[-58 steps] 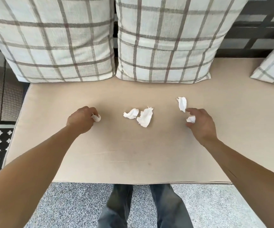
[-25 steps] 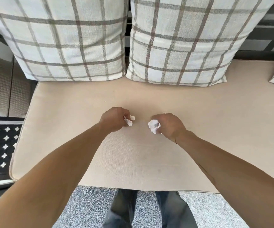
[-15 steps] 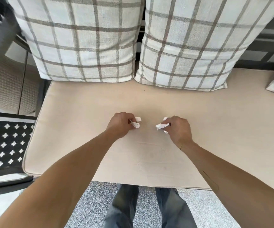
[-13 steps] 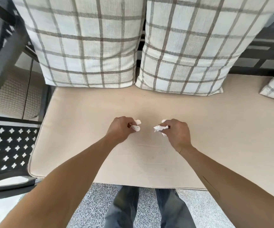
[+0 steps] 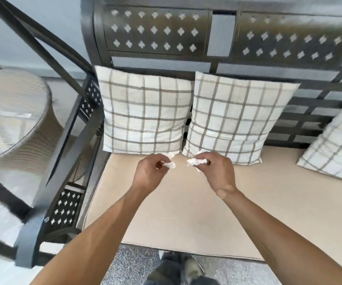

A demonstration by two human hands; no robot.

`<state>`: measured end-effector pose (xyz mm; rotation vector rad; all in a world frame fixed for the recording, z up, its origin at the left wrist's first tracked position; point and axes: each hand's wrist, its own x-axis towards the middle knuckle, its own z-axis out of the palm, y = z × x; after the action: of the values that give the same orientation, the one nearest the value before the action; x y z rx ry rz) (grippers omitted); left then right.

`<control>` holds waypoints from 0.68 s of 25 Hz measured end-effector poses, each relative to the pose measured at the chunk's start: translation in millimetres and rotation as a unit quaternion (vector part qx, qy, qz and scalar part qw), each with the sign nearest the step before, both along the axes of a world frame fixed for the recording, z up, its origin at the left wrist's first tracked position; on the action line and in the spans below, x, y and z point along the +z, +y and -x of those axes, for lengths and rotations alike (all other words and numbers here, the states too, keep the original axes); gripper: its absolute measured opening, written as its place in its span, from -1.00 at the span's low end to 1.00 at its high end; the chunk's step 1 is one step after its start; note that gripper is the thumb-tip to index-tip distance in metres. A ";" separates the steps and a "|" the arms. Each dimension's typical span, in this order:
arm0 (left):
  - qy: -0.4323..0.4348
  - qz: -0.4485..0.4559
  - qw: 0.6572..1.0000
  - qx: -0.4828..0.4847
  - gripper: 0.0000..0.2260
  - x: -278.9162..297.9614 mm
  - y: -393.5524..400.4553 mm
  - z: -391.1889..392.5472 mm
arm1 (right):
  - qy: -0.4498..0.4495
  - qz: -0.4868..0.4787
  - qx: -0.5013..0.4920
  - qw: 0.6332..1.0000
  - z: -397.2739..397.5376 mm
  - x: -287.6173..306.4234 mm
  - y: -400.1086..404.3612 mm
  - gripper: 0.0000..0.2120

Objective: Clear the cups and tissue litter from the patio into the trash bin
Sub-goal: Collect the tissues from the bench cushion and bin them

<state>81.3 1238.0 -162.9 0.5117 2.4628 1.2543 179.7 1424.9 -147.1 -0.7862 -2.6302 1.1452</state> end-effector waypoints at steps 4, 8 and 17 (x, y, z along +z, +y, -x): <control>0.072 -0.004 0.997 0.022 -0.83 42.7 -11.2 -17.4 | 0.036 -0.015 0.059 0.997 2.3 51.8 -2.0 -0.83; 0.111 -0.010 0.991 0.078 -0.82 82.2 -26.6 -45.8 | 0.081 -0.032 0.120 0.989 -9.9 92.3 -4.5 -0.85; 0.195 0.006 0.950 0.243 -0.87 151.2 -125.5 -124.9 | 0.137 -0.041 0.252 0.957 -15.8 148.1 -82.4 -0.80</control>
<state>206.2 1112.5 -11.7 0.1532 3.0598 1.4234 195.6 1342.5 1.0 0.0755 -2.6798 1.1378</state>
